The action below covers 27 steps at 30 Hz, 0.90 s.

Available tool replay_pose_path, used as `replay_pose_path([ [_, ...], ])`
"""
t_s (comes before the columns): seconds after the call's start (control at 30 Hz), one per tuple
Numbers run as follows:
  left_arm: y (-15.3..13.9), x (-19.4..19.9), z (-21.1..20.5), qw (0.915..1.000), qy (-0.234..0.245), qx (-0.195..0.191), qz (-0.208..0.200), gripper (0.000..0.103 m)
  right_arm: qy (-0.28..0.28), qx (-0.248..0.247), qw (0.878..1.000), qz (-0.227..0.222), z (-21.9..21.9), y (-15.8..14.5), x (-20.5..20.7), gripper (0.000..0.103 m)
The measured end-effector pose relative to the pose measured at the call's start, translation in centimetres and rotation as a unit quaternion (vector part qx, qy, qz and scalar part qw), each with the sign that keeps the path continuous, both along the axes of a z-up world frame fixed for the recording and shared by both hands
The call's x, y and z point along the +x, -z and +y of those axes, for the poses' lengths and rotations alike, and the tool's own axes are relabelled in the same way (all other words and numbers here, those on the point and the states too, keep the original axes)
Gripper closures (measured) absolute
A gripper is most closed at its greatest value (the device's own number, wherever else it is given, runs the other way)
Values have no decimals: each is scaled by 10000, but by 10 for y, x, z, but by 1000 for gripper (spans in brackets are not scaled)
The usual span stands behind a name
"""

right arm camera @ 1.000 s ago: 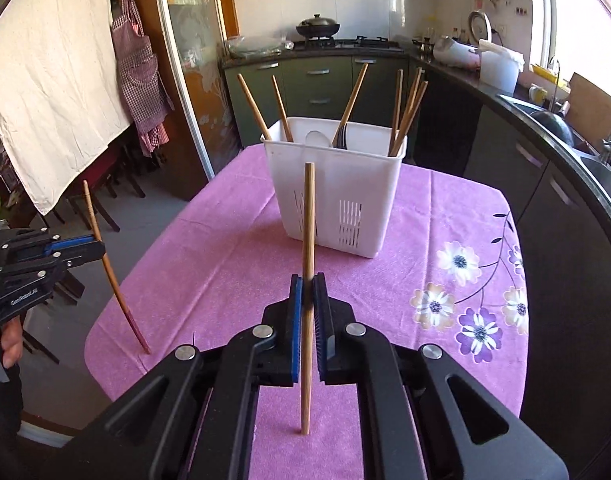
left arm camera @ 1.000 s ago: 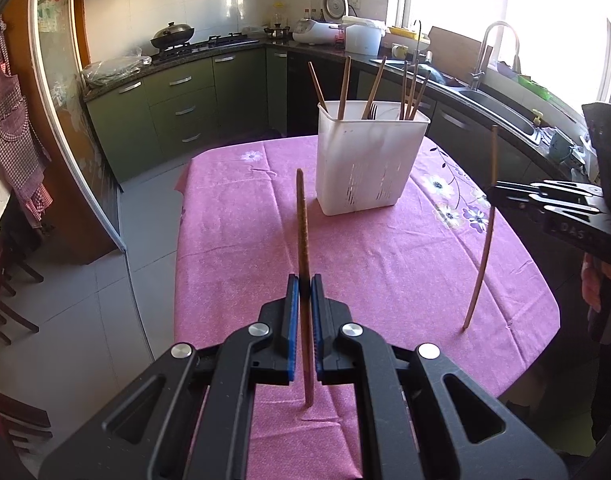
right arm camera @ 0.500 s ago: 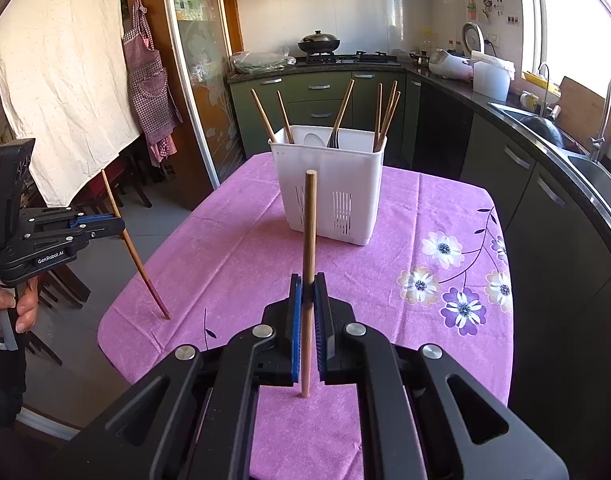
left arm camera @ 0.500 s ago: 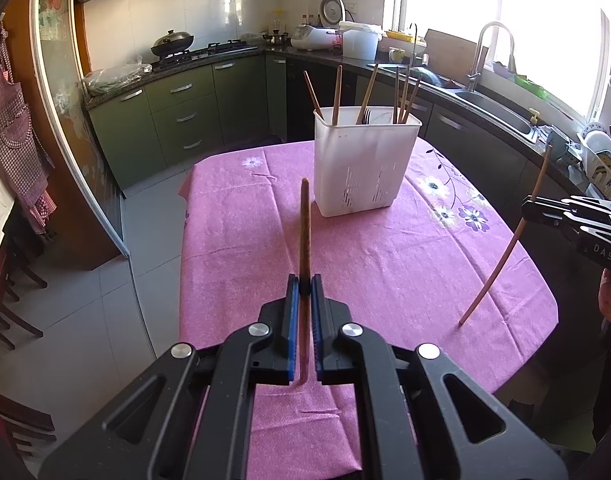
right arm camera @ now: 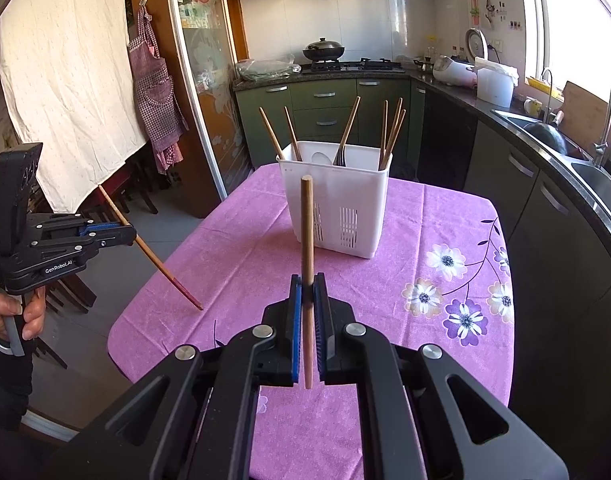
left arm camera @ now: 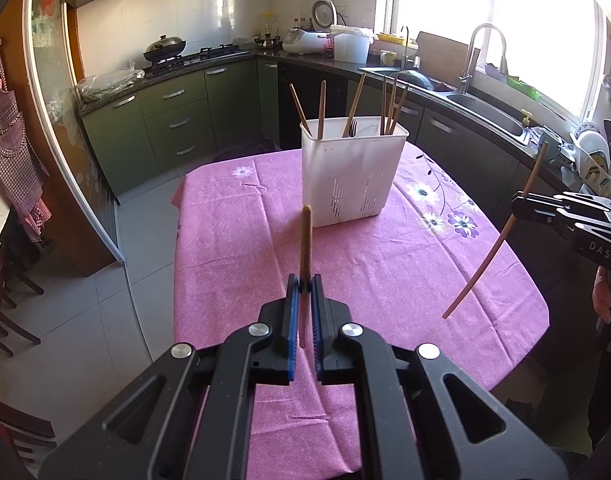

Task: Organize utensils
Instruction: 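Carry chopsticks to the white holder and drop them in with both tools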

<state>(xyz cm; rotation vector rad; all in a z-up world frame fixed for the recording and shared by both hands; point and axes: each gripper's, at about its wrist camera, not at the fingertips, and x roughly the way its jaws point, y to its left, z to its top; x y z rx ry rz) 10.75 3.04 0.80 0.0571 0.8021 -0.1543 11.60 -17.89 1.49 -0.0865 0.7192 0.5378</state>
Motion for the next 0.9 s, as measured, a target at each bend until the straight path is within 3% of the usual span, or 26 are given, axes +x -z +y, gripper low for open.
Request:
replay_pose_path([
  [0.4,-50,33,-32,9991,382,-84,-145,97,-64,199,9995,-237,1,-55,28,96],
  [0.9,-143,107,-63,9940,375,-271,-995,97,311,560,9940,-882,-13,-148,102,96],
])
